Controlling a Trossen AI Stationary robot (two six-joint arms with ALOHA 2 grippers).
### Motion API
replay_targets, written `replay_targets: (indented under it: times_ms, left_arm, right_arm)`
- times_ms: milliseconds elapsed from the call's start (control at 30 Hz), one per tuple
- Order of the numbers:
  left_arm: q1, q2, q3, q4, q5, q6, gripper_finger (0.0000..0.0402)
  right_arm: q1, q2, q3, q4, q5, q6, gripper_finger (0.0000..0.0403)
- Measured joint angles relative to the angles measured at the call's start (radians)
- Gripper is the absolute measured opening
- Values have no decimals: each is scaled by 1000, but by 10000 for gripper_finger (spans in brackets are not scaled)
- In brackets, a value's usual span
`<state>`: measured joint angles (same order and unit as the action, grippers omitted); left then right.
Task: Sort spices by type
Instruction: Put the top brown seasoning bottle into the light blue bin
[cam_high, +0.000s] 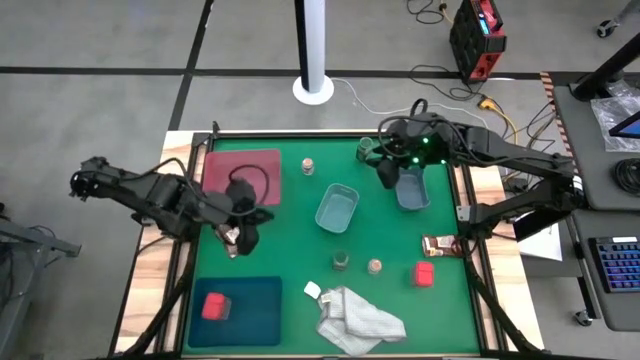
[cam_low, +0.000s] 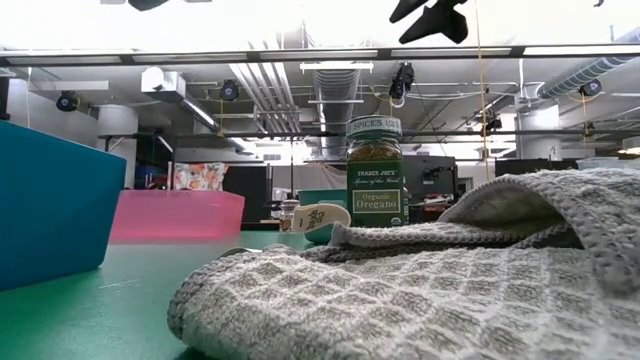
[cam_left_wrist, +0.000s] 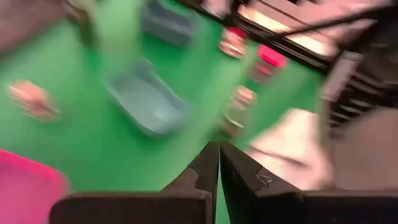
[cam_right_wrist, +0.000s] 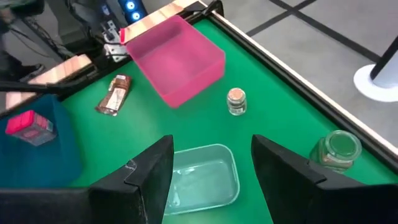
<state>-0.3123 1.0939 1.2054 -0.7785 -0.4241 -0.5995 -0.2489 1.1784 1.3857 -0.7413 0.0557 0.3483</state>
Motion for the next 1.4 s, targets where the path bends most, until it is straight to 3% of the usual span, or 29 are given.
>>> replay_targets:
  times_ms: [133, 267, 367, 433, 500, 667, 733, 867, 1133, 1400]
  left_arm:
    - [3, -2, 11, -2, -264, 151, 0]
    - [7, 7, 34, 1, -357, 135, 0]
    - [24, 5, 36, -2, -398, 131, 0]
    - [45, -11, 32, -2, -384, 119, 0]
    - [72, -33, 29, -3, -295, 109, 0]
    - [156, -97, 23, -3, 99, 110, 0]
    - [167, -123, 23, 0, 167, 120, 0]
    - [166, -178, 23, 1, 100, 156, 0]
    - [166, -283, 23, -92, -196, 151, 0]
    - [166, -337, 23, -129, -271, 138, 0]
  right_arm:
    - [0, 6, 0, 0, 29, 27, 206]
    - [0, 20, -1, -1, 115, 145, 206]
    - [-4, 44, 3, 45, 110, 181, 206]
    - [-6, 82, 33, 47, 95, 178, 206]
    - [-6, 133, 76, 50, 93, 171, 206]
    - [-17, 302, 233, 41, 93, 112, 206]
    - [-31, 375, 302, 36, 93, 102, 206]
    - [-69, 522, 442, -4, 93, 96, 206]
    - [-137, 796, 721, -117, 93, 64, 206]
    - [-170, 983, 920, -182, 91, 56, 211]
